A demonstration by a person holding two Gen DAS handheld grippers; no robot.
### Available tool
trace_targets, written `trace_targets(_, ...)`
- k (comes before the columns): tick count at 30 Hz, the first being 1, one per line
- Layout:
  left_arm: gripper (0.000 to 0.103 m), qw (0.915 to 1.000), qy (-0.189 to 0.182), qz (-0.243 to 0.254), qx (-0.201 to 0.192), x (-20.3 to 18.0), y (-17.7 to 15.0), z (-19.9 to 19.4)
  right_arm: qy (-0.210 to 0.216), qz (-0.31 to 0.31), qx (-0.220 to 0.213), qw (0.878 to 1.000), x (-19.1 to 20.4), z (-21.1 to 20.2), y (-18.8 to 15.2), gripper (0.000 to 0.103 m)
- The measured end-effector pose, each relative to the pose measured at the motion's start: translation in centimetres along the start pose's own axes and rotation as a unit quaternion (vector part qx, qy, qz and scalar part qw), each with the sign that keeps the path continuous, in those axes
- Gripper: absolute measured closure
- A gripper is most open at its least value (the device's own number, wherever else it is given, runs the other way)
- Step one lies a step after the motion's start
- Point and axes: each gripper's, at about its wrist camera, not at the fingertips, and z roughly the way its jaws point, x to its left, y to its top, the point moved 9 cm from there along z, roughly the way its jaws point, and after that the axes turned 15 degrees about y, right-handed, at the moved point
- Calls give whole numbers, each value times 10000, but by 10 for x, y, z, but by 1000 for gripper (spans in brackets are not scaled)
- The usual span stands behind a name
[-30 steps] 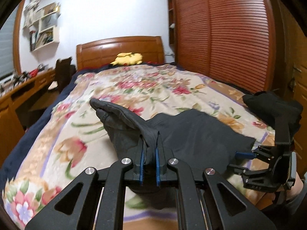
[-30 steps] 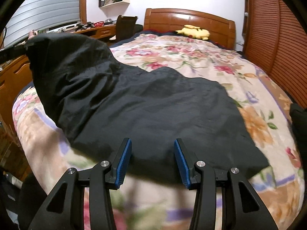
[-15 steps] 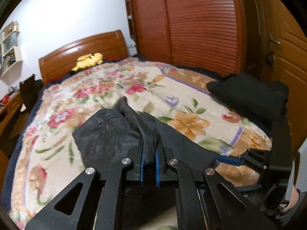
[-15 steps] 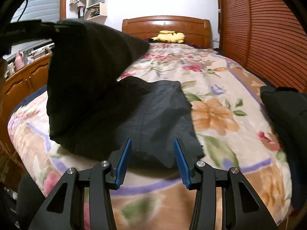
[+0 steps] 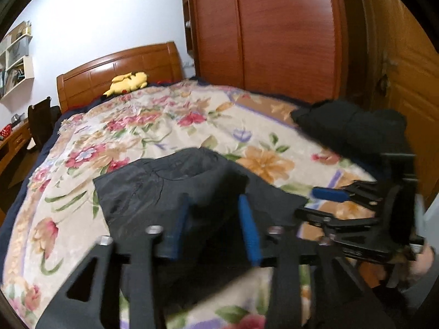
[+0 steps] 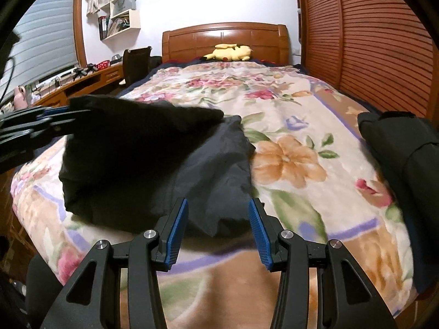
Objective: Fold large clothes
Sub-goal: 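Grasp the jacket end with the left tool and fold it over the bundle, then open the left tool and release the folded jacket bundle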
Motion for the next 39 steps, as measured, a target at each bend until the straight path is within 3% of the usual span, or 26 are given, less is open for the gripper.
trace_targets(2, 49, 9999, -8, -127, -67, 9, -4, -10, 40, -20, -36, 10000, 4, 2, 3, 56)
trace_targets(6, 21, 9986, 258, -338, -325, 36, -17, -29, 85, -98, -106, 9999, 9, 5, 6, 56)
trace_targets(20, 21, 9948, 642, -794, 10, 103, -94, -27, 222, -175, -306, 9991, 26, 13, 13, 56)
trace_targets(28, 21, 9918, 737, -1039, 80, 128, -119, -32, 225, -305, -399, 9985, 39, 14, 21, 56)
trace_targets(39, 21, 9898, 789, -1187, 45, 157, -138, -47, -171, -614, -516, 9966, 43, 6, 57, 50)
